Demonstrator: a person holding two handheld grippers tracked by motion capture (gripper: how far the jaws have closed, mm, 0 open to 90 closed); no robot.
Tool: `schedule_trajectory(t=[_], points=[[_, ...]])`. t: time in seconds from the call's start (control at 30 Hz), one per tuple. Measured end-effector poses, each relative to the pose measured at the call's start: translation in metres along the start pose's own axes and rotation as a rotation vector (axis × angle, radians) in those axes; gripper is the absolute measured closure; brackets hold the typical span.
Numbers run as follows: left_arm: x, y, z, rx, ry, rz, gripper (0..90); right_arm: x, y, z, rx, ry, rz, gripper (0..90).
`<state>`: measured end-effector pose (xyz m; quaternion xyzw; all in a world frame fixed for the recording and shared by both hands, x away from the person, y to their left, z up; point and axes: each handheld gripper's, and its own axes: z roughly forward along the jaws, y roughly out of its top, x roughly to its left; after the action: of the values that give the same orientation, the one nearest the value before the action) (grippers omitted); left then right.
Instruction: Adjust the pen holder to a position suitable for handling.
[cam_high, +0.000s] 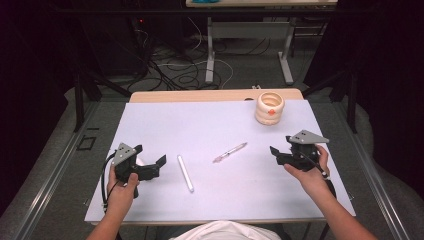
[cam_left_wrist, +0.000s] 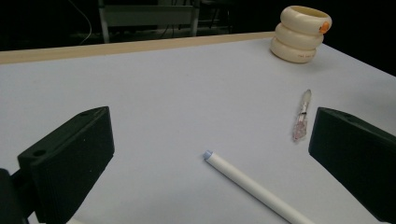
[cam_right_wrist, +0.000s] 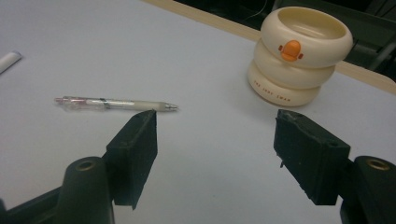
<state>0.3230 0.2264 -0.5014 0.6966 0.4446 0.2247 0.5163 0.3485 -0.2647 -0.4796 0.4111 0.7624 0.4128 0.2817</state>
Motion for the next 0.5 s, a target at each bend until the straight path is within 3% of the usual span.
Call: schedule_trajectory(t=[0.03, 0.3, 0.5], points=[[0.000, 0.000, 0.000, 0.002, 0.002, 0.009, 0.2, -0.002, 0.006, 0.003, 0.005, -0.002, -0.029, 31.6], [0.000, -0.001, -0.001, -0.001, -0.003, 0.012, 0.2, -0.006, 0.029, 0.014, 0.022, 0.036, -0.092, 31.6], [0.000, -0.001, -0.002, -0.003, -0.004, 0.008, 0.2, -0.009, 0.038, 0.025, 0.052, 0.027, -0.117, 31.1]])
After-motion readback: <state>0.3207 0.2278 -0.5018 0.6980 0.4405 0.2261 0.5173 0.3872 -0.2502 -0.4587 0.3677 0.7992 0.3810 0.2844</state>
